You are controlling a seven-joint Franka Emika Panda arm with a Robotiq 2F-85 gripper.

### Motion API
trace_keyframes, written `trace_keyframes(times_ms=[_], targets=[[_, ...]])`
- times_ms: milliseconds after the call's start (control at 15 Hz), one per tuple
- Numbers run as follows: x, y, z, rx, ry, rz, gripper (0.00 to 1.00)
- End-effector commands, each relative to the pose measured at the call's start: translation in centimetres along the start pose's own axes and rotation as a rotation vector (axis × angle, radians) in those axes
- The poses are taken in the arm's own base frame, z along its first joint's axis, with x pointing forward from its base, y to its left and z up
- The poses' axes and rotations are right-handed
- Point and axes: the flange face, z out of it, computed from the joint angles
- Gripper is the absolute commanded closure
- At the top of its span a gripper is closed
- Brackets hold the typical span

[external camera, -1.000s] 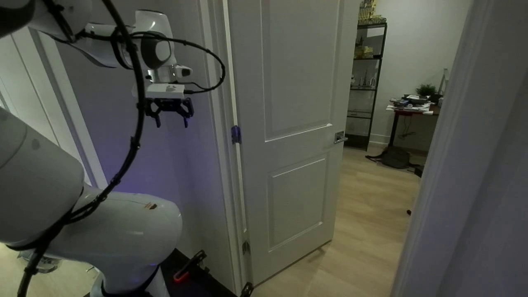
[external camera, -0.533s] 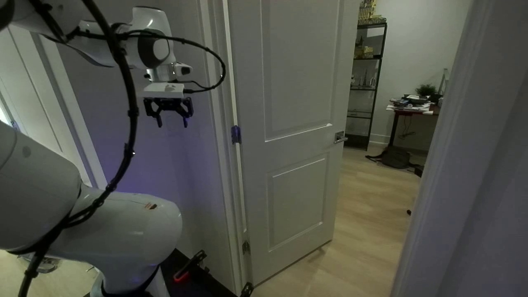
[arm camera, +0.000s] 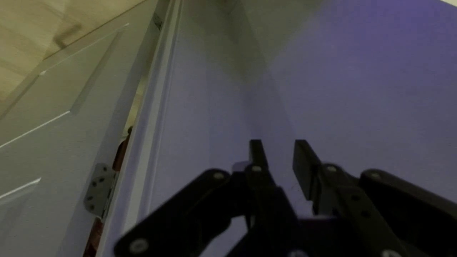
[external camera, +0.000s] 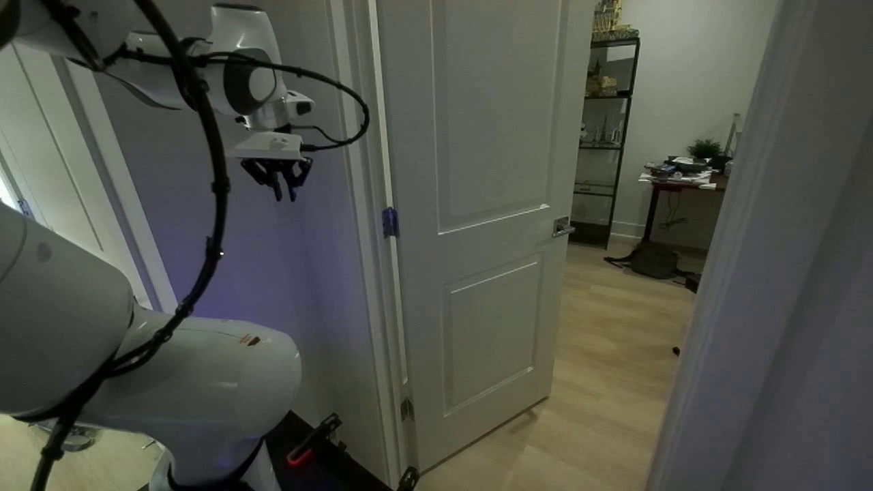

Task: Turn the light switch on and off four times

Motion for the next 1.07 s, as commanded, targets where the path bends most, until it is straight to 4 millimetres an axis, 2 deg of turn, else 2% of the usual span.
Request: trace_keyframes(times_ms=[0,267,1000], targets=[[0.3,-0.9,0.4,0.002,0.085,0.001,0.99],[1.1,-2.2,1.4,0.012,0.157,-0.021,1.00],[3.6,-5.2,6.1,0.036,0.250,-0.083,1.00]])
